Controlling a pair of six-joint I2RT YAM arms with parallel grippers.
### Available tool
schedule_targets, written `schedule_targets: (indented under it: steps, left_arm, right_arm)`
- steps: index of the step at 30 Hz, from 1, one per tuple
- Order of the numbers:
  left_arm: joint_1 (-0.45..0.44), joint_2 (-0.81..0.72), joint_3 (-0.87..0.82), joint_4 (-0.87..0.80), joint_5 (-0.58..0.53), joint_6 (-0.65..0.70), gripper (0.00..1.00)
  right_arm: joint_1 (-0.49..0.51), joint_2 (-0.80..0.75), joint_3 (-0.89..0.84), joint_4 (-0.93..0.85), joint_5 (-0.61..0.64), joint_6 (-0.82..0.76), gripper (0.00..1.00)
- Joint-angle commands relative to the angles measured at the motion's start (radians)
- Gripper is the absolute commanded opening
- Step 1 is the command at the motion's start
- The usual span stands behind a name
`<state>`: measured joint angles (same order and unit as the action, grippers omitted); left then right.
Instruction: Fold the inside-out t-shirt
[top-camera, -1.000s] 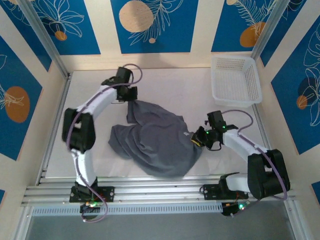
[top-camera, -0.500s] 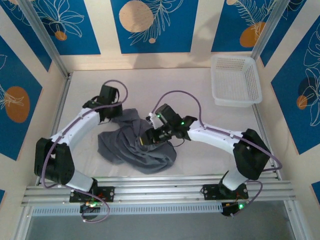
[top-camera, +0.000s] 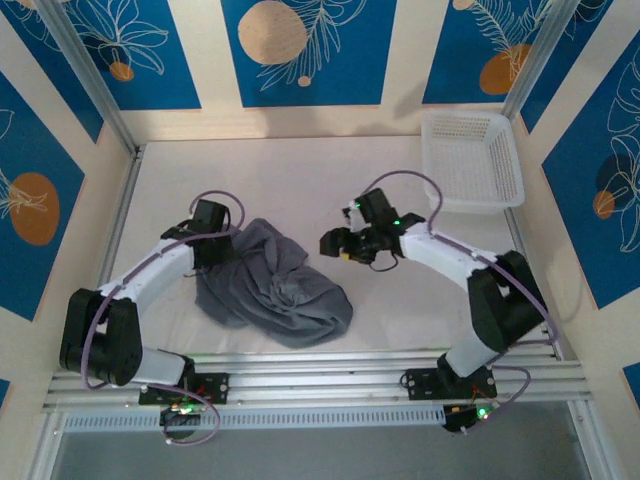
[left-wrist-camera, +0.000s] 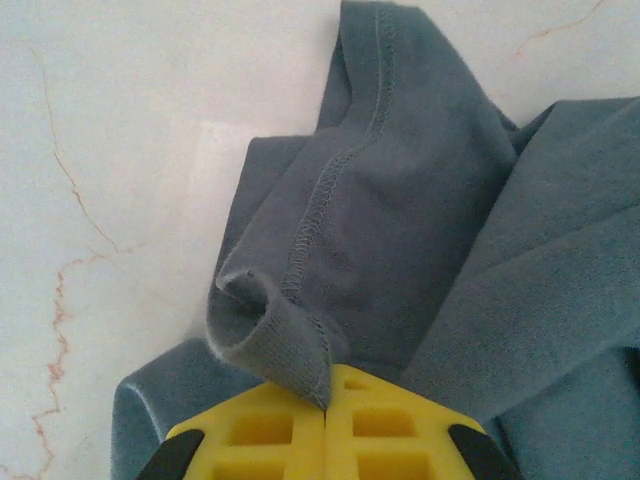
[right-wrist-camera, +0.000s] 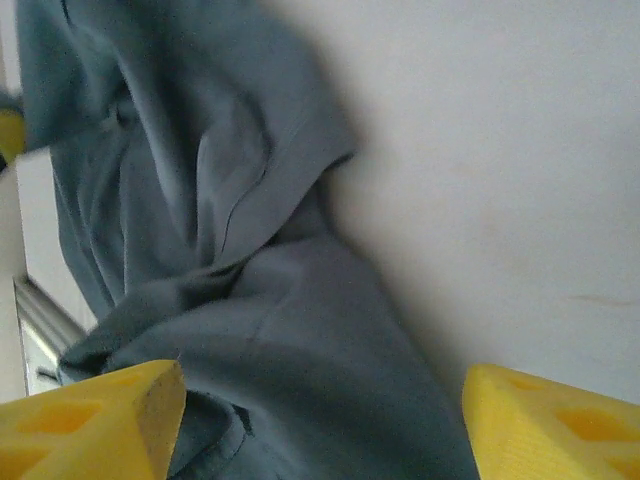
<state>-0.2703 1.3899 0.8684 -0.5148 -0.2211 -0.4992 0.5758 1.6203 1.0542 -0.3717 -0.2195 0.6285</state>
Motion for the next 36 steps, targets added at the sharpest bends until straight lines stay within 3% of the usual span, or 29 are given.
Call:
schedule_targets:
  steps: [1, 4, 5, 7, 8, 16, 22, 27, 31, 36]
  left_arm:
    - [0.01, -0.017, -0.018, 0.013, 0.013, -0.025, 0.0]
    - [0.012, -0.032, -0.014, 0.008, 0.014, -0.024, 0.0]
    - [0.014, -0.039, -0.011, 0.004, 0.012, -0.022, 0.0]
    - [0.019, -0.061, 0.0, -0.012, 0.009, -0.016, 0.0]
    - [0.024, -0.07, 0.006, -0.021, 0.011, -0.012, 0.0]
    - [0.125, -0.217, 0.136, -0.108, 0.055, 0.022, 0.0]
    - [0.189, -0.346, 0.335, -0.202, 0.076, 0.056, 0.0]
    - [0.194, -0.45, 0.49, -0.242, -0.059, 0.103, 0.0]
    - [0.194, -0.498, 0.462, -0.228, -0.151, 0.109, 0.0]
    - [0.195, -0.465, 0.391, -0.235, -0.103, 0.091, 0.0]
  right_arm:
    - [0.079, 0.107, 0.09, -0.003, -0.092, -0.01, 0.75]
    - [0.145, 0.192, 0.156, -0.019, -0.118, -0.001, 0.58]
    - [0.156, 0.2, 0.167, -0.024, -0.116, 0.003, 0.45]
    - [0.16, 0.179, 0.169, -0.026, -0.1, 0.017, 0.07]
    - [0.156, 0.155, 0.166, -0.028, -0.084, 0.024, 0.0]
    - [0.037, -0.21, 0.094, 0.004, 0.024, 0.072, 0.0]
    - [-0.097, -0.509, 0.033, 0.027, 0.138, 0.068, 0.0]
    - [-0.167, -0.762, -0.061, 0.126, 0.325, 0.054, 0.0]
    - [-0.216, -0.815, -0.158, 0.099, 0.391, 0.129, 0.0]
    - [-0.212, -0.763, -0.226, 0.046, 0.378, 0.141, 0.0]
